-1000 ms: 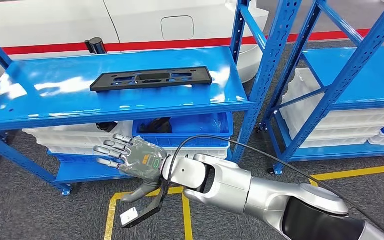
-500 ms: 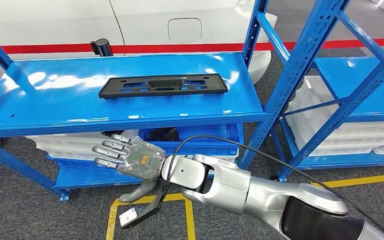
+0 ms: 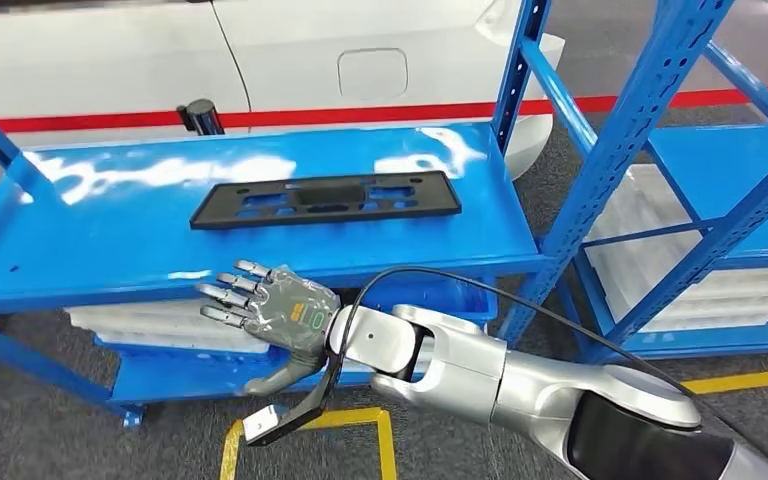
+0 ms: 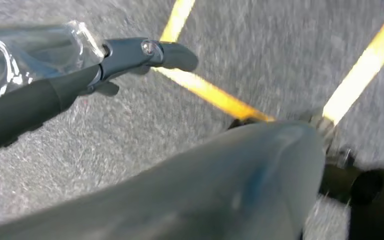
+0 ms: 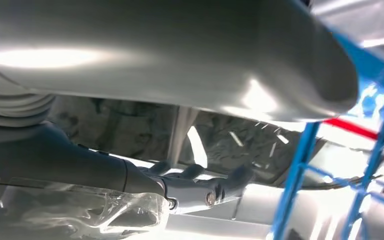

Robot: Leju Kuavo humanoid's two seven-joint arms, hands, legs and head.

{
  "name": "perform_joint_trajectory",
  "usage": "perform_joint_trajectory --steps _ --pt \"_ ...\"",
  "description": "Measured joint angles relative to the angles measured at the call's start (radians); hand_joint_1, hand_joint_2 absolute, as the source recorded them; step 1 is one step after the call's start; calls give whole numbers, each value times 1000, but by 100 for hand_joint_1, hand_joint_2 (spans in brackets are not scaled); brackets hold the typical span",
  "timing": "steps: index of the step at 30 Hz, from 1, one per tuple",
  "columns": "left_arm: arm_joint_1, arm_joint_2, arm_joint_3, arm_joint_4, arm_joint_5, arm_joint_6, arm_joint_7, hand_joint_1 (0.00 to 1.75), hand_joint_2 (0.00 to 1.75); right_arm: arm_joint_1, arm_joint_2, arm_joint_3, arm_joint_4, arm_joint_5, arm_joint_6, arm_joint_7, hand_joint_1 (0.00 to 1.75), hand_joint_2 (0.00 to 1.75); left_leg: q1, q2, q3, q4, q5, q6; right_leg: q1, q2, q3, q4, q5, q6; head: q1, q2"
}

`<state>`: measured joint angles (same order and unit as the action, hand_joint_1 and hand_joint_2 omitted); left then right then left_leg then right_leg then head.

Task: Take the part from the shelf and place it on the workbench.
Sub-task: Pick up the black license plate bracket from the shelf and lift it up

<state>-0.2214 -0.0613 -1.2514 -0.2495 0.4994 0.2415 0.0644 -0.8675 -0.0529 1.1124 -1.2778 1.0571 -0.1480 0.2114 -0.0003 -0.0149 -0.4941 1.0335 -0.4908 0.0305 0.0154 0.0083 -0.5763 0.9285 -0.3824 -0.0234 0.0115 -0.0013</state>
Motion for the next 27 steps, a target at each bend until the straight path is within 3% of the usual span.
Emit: perform_joint_trajectory --steps 3,4,5,6,8,10,13,15,18,19,20,21,23,24,25,27 --pt "0 2 0 1 -1 0 0 0 0 1 -2 -1 1 -2 0 4 0 0 11 2 -129 180 -65 -17 -4 1 21 -1 -19 -1 -4 0" --pt "2 3 0 2 -1 0 -1 0 0 3 -3 -1 2 -2 0 6 0 0 13 3 -160 201 -82 -22 -5 2 28 -1 -26 -1 -4 0" --pt "4 4 0 3 -2 -1 -4 0 0 4 -4 -1 2 -3 0 8 0 0 15 4 -175 186 -76 -26 -5 4 36 -1 -33 1 -4 0" --pt "4 5 0 3 -4 -2 -7 0 0 4 -5 -1 3 -4 0 11 0 0 16 5 -172 137 -43 -28 -6 5 46 -1 -41 4 -4 0" --pt "4 6 0 3 -6 -3 -12 0 0 5 -6 -2 6 -7 0 18 0 0 16 8 -142 -8 71 -28 -6 6 65 1 -58 11 -4 0" --pt "4 6 0 4 -8 -4 -13 0 0 5 -9 -3 10 -11 0 23 0 0 11 9 -122 -91 138 -17 -4 7 71 2 -72 22 -4 0" --pt "4 6 0 4 -10 -6 -13 0 0 6 -13 -11 14 -17 0 29 0 0 8 8 -117 -98 146 2 -5 8 71 6 -88 38 -4 0" --pt "1 6 0 4 -11 -6 -14 0 0 4 -17 -20 17 -21 -1 34 0 0 12 8 -110 -101 142 14 -8 6 47 62 -122 50 -3 0" --pt "0 6 0 4 -12 -6 -14 0 0 5 -27 -27 24 -33 -2 42 0 0 13 9 -103 -102 133 24 -15 4 -69 274 -206 62 -2 0" --pt "0 6 0 4 -12 -6 -14 0 0 7 -31 -28 28 -38 -2 44 0 0 13 8 -101 -102 130 24 -18 3 -102 319 -212 65 -2 0" --pt "1 6 0 4 -13 -6 -14 0 0 9 -36 -31 31 -42 -2 45 0 0 13 7 -99 -102 128 23 -21 3 -115 323 -197 66 -2 0" --pt "2 6 0 4 -13 -6 -14 0 0 10 -39 -35 34 -47 -2 46 0 0 14 6 -95 -102 125 21 -23 2 -105 282 -162 66 -2 0" --pt "1 6 0 4 -14 -7 -15 0 0 9 -44 -43 38 -52 -2 47 0 0 13 4 -86 -101 119 14 -25 0 -41 127 -78 65 -2 0" --pt "1 6 0 4 -14 -7 -16 0 0 8 -45 -47 40 -52 -2 47 0 0 12 4 -83 -101 116 8 -24 0 -13 64 -51 62 -2 0" --pt "0 6 0 4 -14 -7 -17 0 0 7 -46 -49 41 -52 -2 47 0 0 11 3 -81 -101 113 3 -22 -1 3 28 -38 58 -3 0" --pt "0 6 0 4 -14 -7 -19 0 0 6 -49 -51 45 -52 -2 47 0 0 12 4 -80 -102 111 -10 -17 1 7 18 -36 46 -3 0"
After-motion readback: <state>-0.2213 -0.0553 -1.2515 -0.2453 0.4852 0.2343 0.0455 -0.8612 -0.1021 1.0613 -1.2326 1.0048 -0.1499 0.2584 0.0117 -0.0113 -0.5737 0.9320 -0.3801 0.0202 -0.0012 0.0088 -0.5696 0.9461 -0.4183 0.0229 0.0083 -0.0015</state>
